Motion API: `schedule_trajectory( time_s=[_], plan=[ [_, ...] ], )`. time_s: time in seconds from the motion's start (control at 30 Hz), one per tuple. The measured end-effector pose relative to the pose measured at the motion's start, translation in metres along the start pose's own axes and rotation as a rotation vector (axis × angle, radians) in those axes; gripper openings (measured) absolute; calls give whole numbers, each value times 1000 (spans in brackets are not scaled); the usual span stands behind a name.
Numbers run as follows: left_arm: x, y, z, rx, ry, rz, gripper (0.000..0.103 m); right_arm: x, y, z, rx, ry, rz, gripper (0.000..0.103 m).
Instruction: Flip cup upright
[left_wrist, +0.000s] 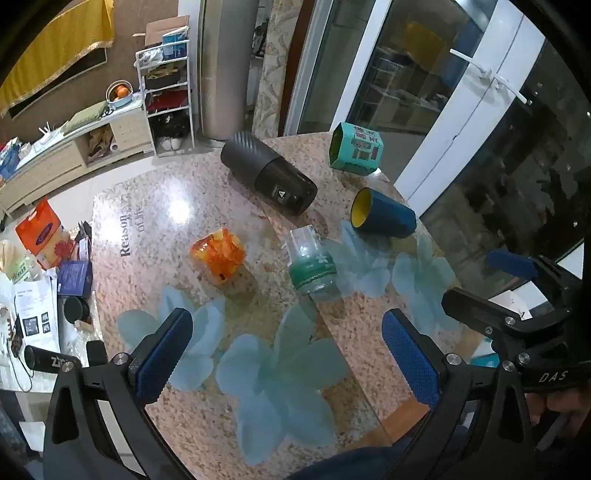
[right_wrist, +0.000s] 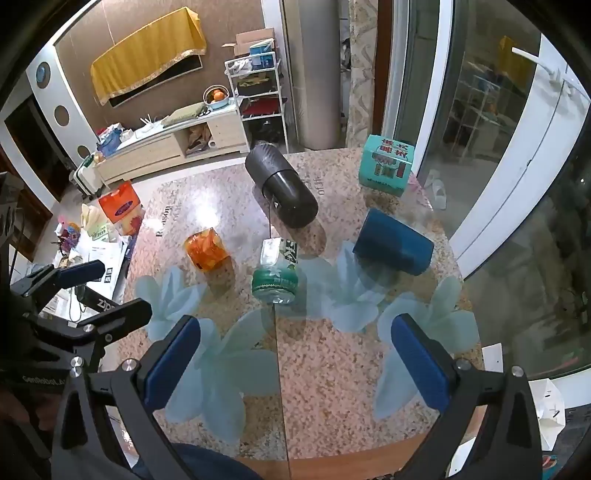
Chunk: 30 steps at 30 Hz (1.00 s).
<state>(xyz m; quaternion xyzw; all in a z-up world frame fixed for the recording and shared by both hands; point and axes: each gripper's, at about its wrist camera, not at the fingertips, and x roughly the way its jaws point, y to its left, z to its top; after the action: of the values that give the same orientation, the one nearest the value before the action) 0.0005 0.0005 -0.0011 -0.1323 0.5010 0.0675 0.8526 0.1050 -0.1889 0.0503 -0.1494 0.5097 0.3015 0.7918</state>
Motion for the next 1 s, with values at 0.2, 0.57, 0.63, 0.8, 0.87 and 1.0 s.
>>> schedule_trajectory(
  time_s=[0.2, 0.57, 0.63, 0.8, 0.87, 1.0],
  plan=[
    [6, -6, 4, -6, -13, 1, 103, 2, 0, 0, 0, 3, 5, 103],
    [0, -3, 3, -14, -17, -26, 102, -1, 4, 2, -3, -2, 7, 103],
    [1, -4, 3, -12, -17, -28, 102, 0, 3, 1, -3, -2, 7, 103],
    [3, -3, 2, -14, -10, -32, 102, 0, 2, 1, -2, -2, 9, 103],
    [3, -2, 3, -15, -5, -32, 102, 0, 2, 0, -4, -2, 8, 103],
    [2, -2, 4, -11, -9, -22, 102, 1, 1, 0, -7, -1, 8, 103]
  ],
)
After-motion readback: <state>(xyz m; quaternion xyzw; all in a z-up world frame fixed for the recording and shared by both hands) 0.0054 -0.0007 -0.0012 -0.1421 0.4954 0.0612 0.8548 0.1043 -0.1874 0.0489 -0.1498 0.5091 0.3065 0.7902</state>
